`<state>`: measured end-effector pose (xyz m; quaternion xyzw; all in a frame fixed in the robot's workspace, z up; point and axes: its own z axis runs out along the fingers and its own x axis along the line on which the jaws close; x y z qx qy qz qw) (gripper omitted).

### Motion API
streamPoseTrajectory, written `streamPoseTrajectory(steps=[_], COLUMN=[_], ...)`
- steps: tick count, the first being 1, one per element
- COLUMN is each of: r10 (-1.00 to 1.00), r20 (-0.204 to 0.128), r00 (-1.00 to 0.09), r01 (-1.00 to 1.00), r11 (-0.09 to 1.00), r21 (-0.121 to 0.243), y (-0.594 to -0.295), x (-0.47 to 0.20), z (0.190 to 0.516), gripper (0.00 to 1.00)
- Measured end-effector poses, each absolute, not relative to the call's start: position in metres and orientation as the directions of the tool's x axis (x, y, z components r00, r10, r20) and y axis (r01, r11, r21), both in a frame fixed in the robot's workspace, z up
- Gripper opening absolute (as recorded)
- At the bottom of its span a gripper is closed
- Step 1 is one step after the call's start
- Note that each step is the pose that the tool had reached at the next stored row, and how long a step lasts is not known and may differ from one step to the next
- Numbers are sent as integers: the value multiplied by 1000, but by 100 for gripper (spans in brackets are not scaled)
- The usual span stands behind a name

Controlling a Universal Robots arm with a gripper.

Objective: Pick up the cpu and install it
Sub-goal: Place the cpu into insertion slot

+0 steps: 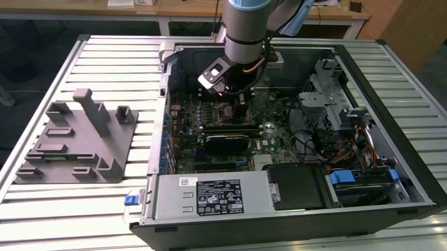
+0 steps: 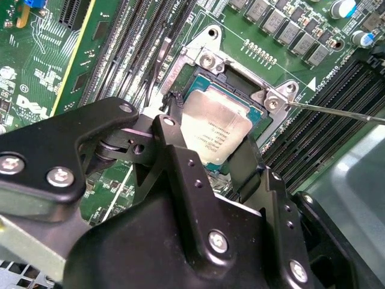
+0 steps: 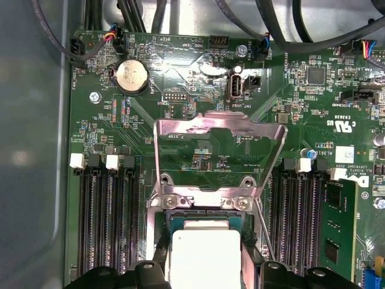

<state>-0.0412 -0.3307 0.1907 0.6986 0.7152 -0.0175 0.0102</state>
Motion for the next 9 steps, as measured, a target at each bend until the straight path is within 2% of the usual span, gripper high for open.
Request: streamPoseTrajectory(steps=[2,3,9], r10=[999,999,999], r20=[-38,-38,-39], r00=[-24,-24,-24], r01=[1000,1000,1000], r11=[23,23,23], r21=[-10,-10,-11], y=[-331,-331,-331], x=[-41,-41,-41], z=[190,190,191], gripper=[55,61,61])
